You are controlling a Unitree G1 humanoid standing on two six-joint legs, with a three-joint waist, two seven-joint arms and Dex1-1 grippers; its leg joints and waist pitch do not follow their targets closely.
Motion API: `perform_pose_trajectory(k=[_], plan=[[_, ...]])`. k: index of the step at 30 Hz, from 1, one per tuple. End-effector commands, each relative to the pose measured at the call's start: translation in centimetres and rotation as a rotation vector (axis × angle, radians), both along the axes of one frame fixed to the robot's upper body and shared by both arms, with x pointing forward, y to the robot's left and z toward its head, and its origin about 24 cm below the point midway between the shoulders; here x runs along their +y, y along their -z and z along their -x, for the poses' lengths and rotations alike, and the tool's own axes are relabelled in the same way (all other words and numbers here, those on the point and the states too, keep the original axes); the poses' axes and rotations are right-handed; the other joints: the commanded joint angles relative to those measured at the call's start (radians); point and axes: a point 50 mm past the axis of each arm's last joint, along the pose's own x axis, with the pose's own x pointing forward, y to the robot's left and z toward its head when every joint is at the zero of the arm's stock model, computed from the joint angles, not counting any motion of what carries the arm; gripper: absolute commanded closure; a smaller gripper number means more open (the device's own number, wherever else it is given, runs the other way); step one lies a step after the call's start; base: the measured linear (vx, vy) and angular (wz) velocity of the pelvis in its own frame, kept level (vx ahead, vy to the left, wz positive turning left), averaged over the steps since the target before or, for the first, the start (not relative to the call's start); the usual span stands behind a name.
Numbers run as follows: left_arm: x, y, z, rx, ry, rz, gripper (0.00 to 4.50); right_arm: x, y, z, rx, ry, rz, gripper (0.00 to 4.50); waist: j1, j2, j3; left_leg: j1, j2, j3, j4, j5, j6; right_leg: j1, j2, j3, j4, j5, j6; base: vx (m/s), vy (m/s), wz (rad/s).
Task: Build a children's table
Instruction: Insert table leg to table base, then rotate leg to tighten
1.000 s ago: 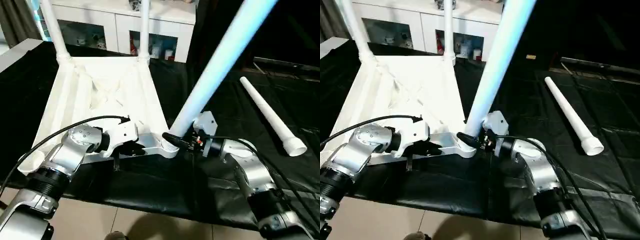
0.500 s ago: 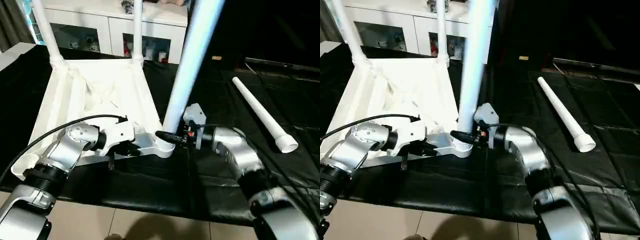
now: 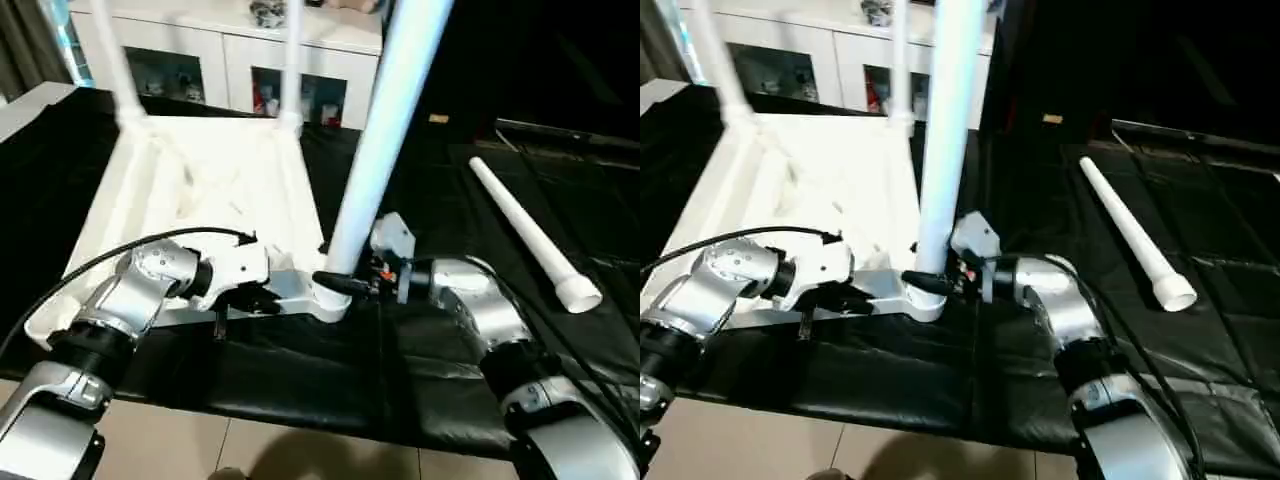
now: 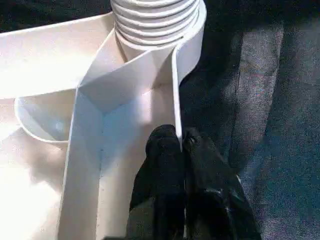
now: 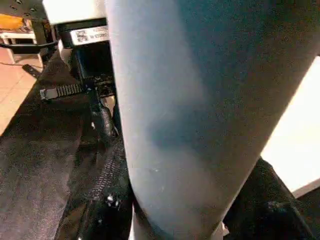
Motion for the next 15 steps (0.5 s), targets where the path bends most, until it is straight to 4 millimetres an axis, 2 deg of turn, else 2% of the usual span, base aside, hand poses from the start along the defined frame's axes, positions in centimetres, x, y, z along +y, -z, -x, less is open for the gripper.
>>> perform_pose_trajectory(k=[1,6,15], plan=[[-1.49,-1.75,-0.67,-0.061,0.067,0.039,4.5,0.51,3.58,2.31,0.163,-0.123,0.071,2.62,-0.003,0.022,-0.057,0.031,0.0,0.008,-0.071,-0.399,-0.032,0.013,-0.036,0.015,-0.078,-0.176,-0.217,0.0,0.0,0.0],[-1.38,-1.63,-0.57,-0.026,0.087,0.04,4.5,0.26,3.88,2.69,0.174,-0.156,0.082,2.62,0.004,0.022,-0.06,0.031,0.001,0.009,-0.07,-0.365,-0.023,0.018,-0.035,0.013,-0.072,-0.116,-0.233,0.0,0.0,0.0],[-1.13,-1.61,-1.42,-0.026,0.001,0.066,4.5,0.24,4.12,2.9,0.175,-0.144,0.083,2.62,0.007,0.023,-0.056,0.032,0.002,0.007,-0.074,-0.413,-0.035,0.014,-0.039,0.015,-0.079,-0.192,-0.221,0.0,0.0,0.0]])
